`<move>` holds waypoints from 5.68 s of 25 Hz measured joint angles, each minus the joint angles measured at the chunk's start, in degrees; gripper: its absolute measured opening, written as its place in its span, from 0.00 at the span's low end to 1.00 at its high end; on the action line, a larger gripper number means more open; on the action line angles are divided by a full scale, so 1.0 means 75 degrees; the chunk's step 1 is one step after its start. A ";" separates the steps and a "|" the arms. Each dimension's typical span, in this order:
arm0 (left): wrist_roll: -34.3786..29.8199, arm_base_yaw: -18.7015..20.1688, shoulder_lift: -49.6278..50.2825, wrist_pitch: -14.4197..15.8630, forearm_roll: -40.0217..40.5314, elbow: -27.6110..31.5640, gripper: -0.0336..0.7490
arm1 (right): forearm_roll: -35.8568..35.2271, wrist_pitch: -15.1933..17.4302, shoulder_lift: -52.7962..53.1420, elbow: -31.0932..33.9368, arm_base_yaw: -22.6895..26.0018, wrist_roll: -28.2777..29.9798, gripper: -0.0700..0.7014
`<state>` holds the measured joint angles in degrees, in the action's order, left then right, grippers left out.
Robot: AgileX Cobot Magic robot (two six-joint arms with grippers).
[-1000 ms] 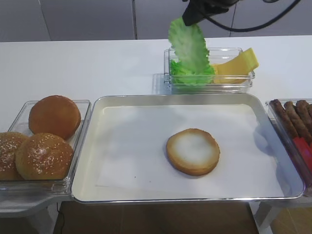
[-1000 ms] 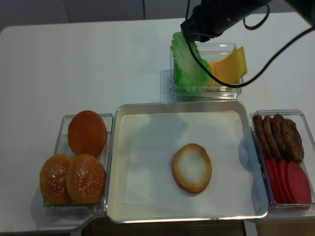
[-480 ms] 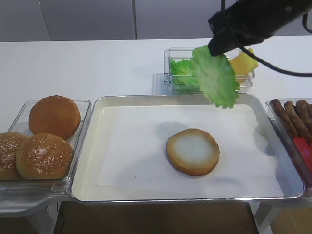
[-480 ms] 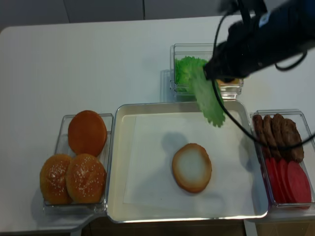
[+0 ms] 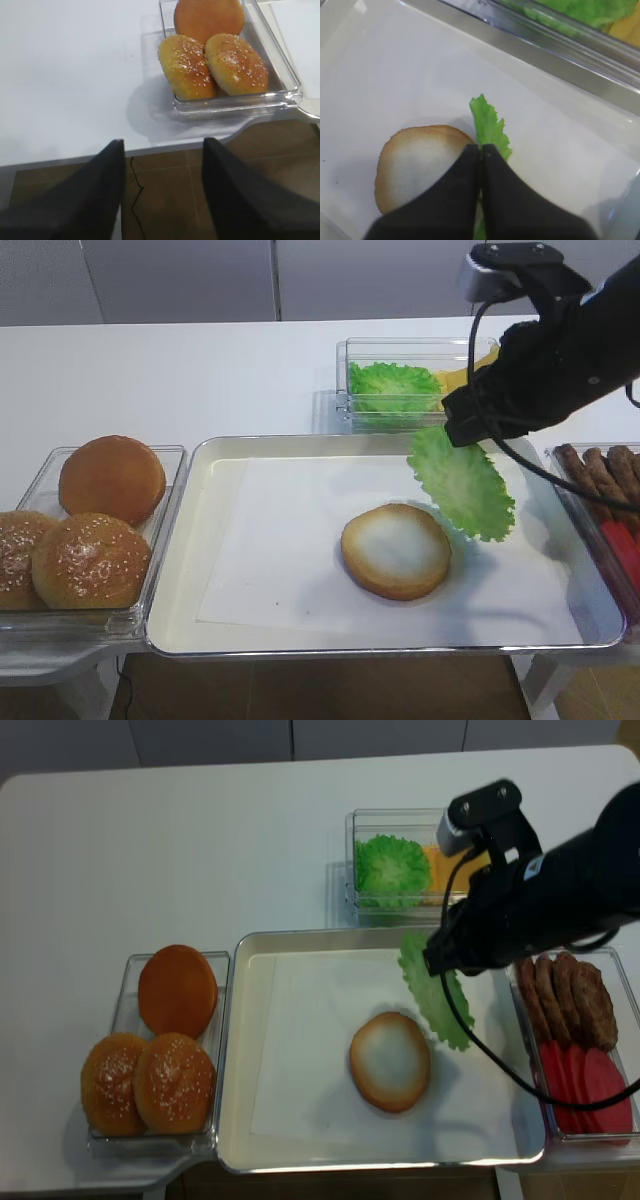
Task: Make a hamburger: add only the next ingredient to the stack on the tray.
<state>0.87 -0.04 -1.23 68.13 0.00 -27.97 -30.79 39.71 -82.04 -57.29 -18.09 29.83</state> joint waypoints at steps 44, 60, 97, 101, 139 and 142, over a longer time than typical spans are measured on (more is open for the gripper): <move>0.0000 0.0000 0.0000 0.0000 0.0000 0.0000 0.52 | -0.3279 0.0403 -0.0451 0.0720 0.0000 0.1842 0.55; 0.0013 0.0000 0.0000 0.0000 0.0000 0.0000 0.52 | 0.0680 0.0803 -0.0260 -0.0270 0.0000 -0.1289 0.69; 0.0013 0.0000 0.0000 0.0000 0.0000 0.0000 0.52 | 0.3783 0.4099 0.6179 0.1020 0.0000 -0.4392 0.65; 0.0013 0.0000 0.0000 0.0000 0.0000 0.0000 0.52 | 0.3758 0.4356 0.7293 0.1337 0.0000 -0.4392 0.65; 0.0013 0.0000 0.0000 -0.0015 0.0000 0.0000 0.52 | 0.3632 0.3482 1.1080 0.4002 0.0000 -0.3977 0.64; 0.0013 0.0000 0.0000 -0.0015 0.0000 0.0000 0.52 | 0.3632 0.3482 1.1080 0.4002 0.0000 -0.3977 0.64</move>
<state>0.97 -0.04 -1.23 68.02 0.00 -27.97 -3.55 65.82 1.06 -27.27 -18.09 0.00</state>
